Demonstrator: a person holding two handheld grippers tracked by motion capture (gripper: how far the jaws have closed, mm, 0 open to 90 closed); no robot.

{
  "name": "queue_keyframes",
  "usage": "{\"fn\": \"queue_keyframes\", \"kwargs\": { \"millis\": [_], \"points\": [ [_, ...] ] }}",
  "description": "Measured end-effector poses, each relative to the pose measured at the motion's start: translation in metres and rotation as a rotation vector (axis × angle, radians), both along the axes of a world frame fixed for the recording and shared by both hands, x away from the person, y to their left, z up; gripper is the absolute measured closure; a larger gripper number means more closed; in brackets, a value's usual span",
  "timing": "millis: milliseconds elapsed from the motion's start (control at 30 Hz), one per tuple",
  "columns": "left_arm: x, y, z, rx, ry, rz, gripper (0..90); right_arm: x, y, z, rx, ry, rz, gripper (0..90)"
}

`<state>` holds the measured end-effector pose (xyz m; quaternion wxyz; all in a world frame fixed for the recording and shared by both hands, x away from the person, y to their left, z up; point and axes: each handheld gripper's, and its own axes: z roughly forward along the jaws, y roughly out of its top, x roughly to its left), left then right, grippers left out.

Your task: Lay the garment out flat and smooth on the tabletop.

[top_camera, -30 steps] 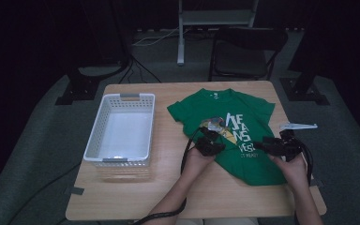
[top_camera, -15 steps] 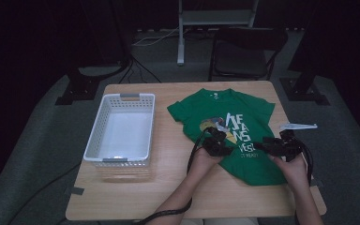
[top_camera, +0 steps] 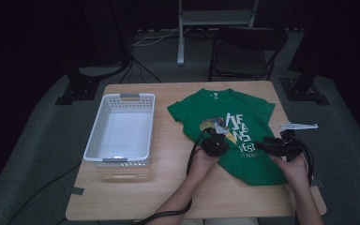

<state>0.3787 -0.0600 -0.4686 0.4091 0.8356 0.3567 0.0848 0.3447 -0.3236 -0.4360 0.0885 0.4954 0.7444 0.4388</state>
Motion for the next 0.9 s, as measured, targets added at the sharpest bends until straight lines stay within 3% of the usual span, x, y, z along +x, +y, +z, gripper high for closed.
{"fn": "queue_keyframes", "kwargs": {
  "millis": [200, 300, 500, 567, 667, 767, 900],
  "points": [
    [-0.011, 0.012, 0.015, -0.012, -0.025, -0.026, 89.2, 0.000, -0.002, 0.001, 0.004, -0.002, -0.002, 35.9],
    [-0.017, 0.018, 0.018, -0.026, -0.009, -0.046, 89.2, -0.001, -0.002, 0.002, 0.005, -0.005, -0.002, 35.9],
    [-0.037, 0.034, 0.023, 0.009, -0.028, -0.080, 89.1, -0.002, 0.000, 0.003, 0.000, -0.009, 0.005, 35.9],
    [-0.056, 0.046, 0.033, 0.022, -0.068, -0.088, 89.0, -0.002, 0.003, 0.004, -0.004, -0.009, 0.014, 35.9],
    [-0.066, 0.060, 0.040, 0.002, -0.057, -0.108, 89.0, -0.003, 0.004, 0.005, -0.003, -0.009, 0.016, 35.9],
    [-0.076, 0.075, 0.038, -0.018, -0.020, -0.124, 89.0, -0.002, 0.006, 0.004, -0.007, -0.007, 0.021, 35.9],
    [-0.095, 0.090, 0.029, 0.016, -0.043, -0.115, 89.0, -0.002, 0.010, 0.003, -0.014, -0.003, 0.026, 35.9]
  ]
}}
